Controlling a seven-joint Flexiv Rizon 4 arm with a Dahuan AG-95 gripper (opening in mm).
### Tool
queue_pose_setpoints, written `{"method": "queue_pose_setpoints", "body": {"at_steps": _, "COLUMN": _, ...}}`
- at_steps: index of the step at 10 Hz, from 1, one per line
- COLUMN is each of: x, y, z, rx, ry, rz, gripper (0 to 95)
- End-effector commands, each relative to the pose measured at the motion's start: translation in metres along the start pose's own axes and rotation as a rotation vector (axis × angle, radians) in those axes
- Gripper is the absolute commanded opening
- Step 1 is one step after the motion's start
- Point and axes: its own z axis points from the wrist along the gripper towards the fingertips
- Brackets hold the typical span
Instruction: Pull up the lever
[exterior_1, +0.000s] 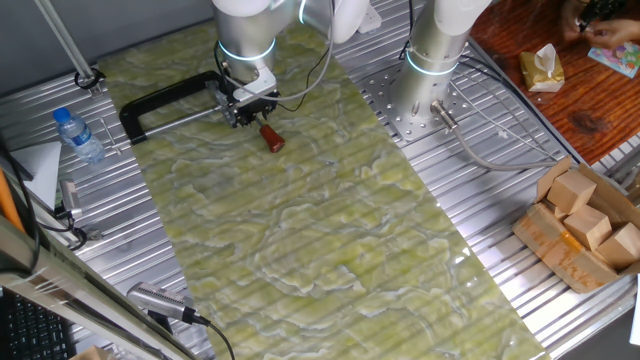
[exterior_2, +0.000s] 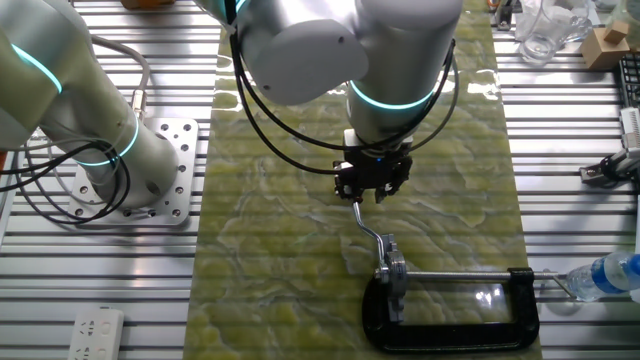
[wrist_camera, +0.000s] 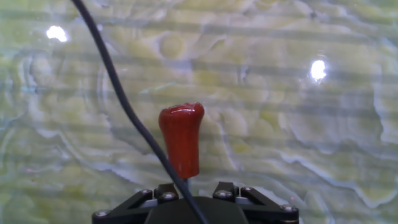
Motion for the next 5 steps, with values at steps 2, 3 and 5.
{"method": "queue_pose_setpoints", "body": {"at_steps": 2, "x": -0.0217, "y": 0.0025, "z": -0.0317, "rx": -0.007, "ry": 0.007, "rz": 0.111, "gripper": 19.0}}
{"method": "queue_pose_setpoints", "body": {"at_steps": 3, "x": -0.0214, "y": 0.0027, "z": -0.0318, "rx": -0.011, "ry": 0.007, "rz": 0.114, "gripper": 19.0}}
{"method": "queue_pose_setpoints", "body": {"at_steps": 5, "x": -0.0255, "y": 0.0037, "z": -0.031, "rx": -0.016, "ry": 0.008, "rz": 0.126, "gripper": 19.0}}
